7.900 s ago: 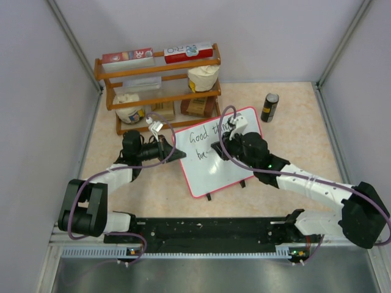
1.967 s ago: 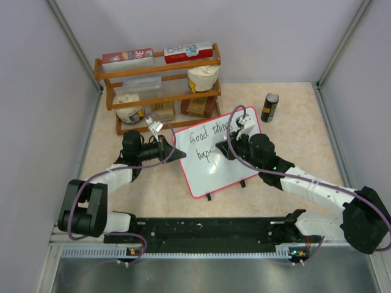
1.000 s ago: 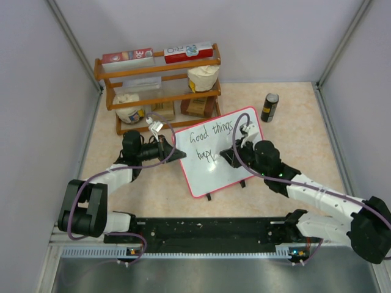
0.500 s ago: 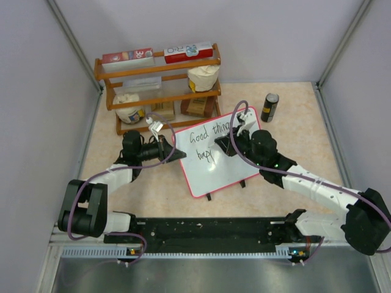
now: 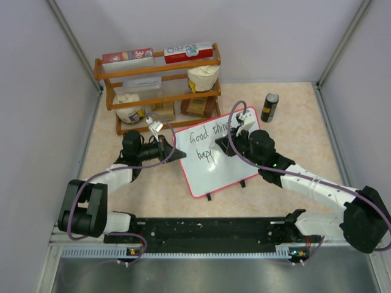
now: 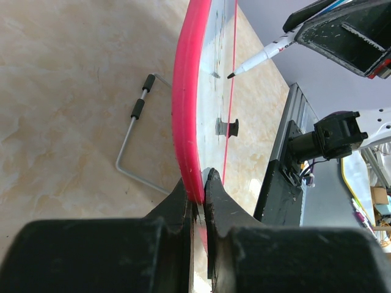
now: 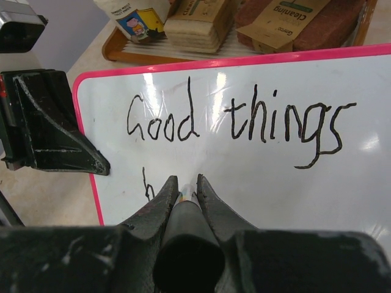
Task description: Write a sentence on the whiteboard
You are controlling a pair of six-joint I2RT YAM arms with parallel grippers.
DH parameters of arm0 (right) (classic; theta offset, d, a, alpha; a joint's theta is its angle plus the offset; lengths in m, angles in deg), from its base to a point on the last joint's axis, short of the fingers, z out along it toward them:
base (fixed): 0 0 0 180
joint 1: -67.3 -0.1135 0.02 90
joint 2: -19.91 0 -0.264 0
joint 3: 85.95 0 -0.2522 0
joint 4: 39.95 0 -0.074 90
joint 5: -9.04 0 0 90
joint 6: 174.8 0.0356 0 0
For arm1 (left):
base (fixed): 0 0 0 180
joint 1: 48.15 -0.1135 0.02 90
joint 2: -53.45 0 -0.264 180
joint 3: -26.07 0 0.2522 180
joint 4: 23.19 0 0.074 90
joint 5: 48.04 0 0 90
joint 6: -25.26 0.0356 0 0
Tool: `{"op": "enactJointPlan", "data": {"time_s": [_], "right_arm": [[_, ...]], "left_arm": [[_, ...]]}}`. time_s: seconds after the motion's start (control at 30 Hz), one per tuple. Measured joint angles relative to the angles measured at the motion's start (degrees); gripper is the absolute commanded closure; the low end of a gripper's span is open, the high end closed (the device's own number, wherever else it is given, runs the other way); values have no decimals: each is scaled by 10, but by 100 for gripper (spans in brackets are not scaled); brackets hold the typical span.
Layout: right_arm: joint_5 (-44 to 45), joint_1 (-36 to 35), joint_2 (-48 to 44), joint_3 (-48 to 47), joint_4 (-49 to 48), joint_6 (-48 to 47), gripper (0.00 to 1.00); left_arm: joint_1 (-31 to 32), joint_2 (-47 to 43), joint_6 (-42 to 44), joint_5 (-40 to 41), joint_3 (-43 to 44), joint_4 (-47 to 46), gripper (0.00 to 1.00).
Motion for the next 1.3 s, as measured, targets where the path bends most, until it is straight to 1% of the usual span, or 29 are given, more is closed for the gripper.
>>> {"op": "enactJointPlan", "data": {"time_s": [1.03, 1.3], "right_arm": [[13, 0, 12, 1, 0, 0, 100], [29, 0, -6, 14, 11, -6, 100]], "left_arm": [[0, 0, 0, 1, 0, 1, 100], [0, 0, 0, 1, 0, 1, 100]]}}
